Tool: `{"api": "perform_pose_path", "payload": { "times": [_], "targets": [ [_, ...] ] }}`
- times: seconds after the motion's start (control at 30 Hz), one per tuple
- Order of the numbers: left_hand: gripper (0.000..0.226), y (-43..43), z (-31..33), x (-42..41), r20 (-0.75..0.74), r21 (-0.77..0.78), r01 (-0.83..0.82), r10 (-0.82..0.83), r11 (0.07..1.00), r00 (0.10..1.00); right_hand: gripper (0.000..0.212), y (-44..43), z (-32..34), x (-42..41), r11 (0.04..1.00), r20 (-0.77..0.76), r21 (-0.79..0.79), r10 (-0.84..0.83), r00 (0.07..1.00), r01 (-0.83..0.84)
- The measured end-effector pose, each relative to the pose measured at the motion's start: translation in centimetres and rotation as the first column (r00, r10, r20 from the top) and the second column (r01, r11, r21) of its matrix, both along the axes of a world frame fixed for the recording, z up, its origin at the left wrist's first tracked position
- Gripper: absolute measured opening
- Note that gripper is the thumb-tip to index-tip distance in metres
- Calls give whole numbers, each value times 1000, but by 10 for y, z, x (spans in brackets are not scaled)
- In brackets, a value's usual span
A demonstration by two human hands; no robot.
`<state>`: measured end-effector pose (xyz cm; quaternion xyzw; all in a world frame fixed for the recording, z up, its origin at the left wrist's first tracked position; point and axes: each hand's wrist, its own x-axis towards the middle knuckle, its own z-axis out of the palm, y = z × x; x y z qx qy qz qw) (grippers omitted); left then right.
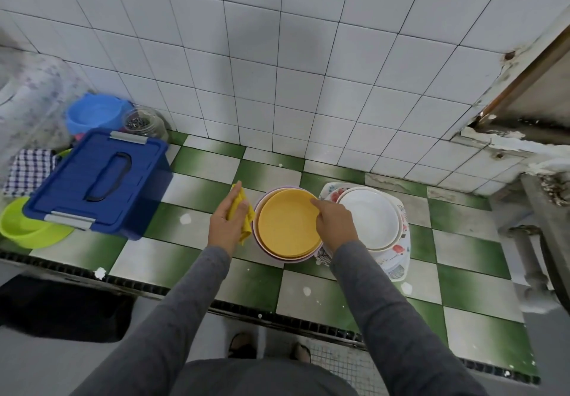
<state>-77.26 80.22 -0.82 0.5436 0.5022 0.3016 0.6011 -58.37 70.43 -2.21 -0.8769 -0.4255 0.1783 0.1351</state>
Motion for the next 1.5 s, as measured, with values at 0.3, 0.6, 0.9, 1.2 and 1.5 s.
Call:
{"api": "perform_pose_path", "payload": {
  "times": [0.3, 0.6, 0.9, 1.2, 1.5],
  "targets": [
    [46, -1, 2, -3, -17, 17, 9, -9, 1000, 1000, 43, -1, 1, -5, 998, -65, 39, -54, 996, 56],
    [45, -2, 4, -7, -28, -2, 14, -14, 1000, 1000, 65, -9, -3, -8, 997, -130, -30, 72, 989, -76],
    [45, -2, 2, -7, -23, 4, 25, -25, 1000, 999, 132, -11, -10, -11, 979, -208, -118, 137, 968, -164],
    [46, 0, 0, -9, -21, 7, 27, -27, 1000, 999, 150, -10, -20, -13, 968, -119, -137, 196, 973, -212],
    [45, 2, -3, -10, -46, -2, 17, -18, 1000, 999, 145, -12, -20, -11, 977, -146, -72, 191, 971, -203]
  ]
}}
